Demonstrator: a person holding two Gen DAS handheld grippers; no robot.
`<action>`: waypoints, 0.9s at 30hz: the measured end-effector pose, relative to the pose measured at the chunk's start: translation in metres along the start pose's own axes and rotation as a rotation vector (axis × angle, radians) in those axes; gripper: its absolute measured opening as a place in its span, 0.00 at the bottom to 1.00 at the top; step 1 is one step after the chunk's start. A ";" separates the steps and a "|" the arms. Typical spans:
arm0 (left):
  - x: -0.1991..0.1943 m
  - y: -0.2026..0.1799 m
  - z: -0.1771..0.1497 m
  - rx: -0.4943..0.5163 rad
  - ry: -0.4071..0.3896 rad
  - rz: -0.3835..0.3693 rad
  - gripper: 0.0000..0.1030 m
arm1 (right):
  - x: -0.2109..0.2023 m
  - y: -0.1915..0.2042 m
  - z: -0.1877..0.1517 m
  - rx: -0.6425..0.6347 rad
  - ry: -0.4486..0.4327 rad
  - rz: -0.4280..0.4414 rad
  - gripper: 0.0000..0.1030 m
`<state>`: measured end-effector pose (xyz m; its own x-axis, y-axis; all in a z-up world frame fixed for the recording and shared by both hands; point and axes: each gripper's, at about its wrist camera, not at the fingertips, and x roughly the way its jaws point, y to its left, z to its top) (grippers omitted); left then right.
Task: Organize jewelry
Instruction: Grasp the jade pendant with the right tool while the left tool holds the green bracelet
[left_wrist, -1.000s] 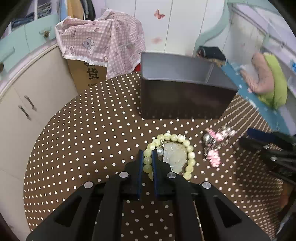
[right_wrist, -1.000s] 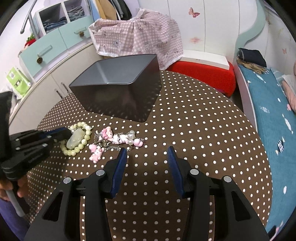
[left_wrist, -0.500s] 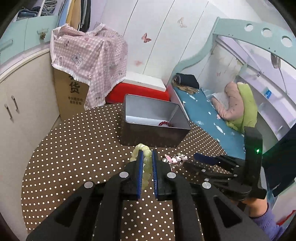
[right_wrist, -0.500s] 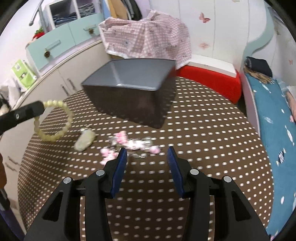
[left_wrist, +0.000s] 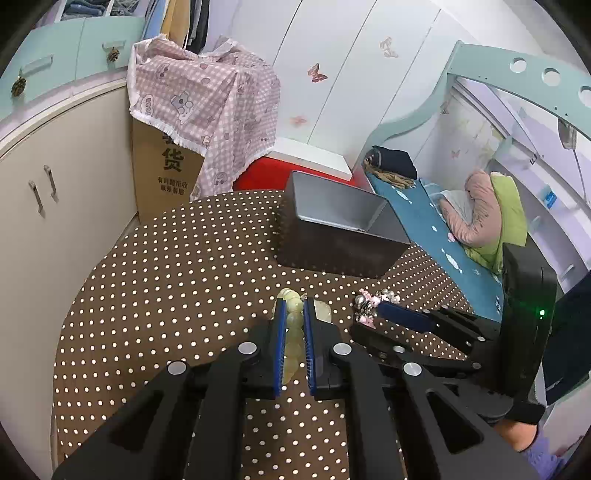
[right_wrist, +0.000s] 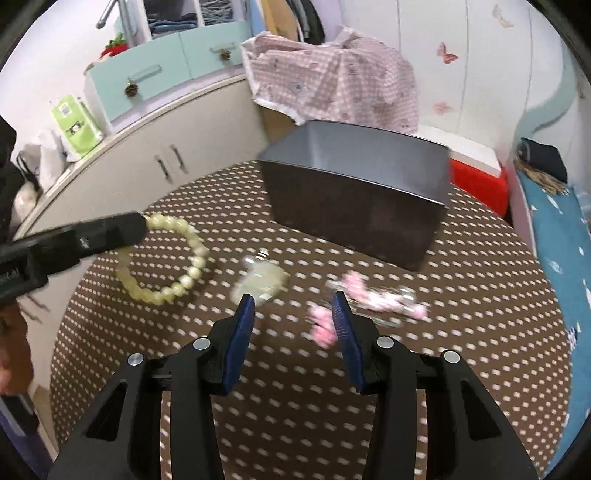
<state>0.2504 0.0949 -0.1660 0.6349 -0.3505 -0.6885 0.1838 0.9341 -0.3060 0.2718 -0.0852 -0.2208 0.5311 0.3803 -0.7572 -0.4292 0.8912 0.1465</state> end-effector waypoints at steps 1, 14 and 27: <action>0.000 0.003 0.000 -0.003 0.001 0.001 0.07 | 0.004 0.003 0.001 -0.002 0.011 0.007 0.42; 0.008 0.021 -0.002 -0.025 0.024 -0.009 0.08 | 0.041 0.025 0.007 0.010 0.063 -0.041 0.43; 0.019 0.014 0.006 -0.005 0.043 -0.028 0.08 | 0.036 0.017 0.003 0.012 0.064 -0.042 0.29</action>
<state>0.2701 0.1013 -0.1793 0.5967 -0.3792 -0.7072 0.1971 0.9236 -0.3290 0.2858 -0.0561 -0.2434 0.5005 0.3260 -0.8020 -0.3988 0.9091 0.1207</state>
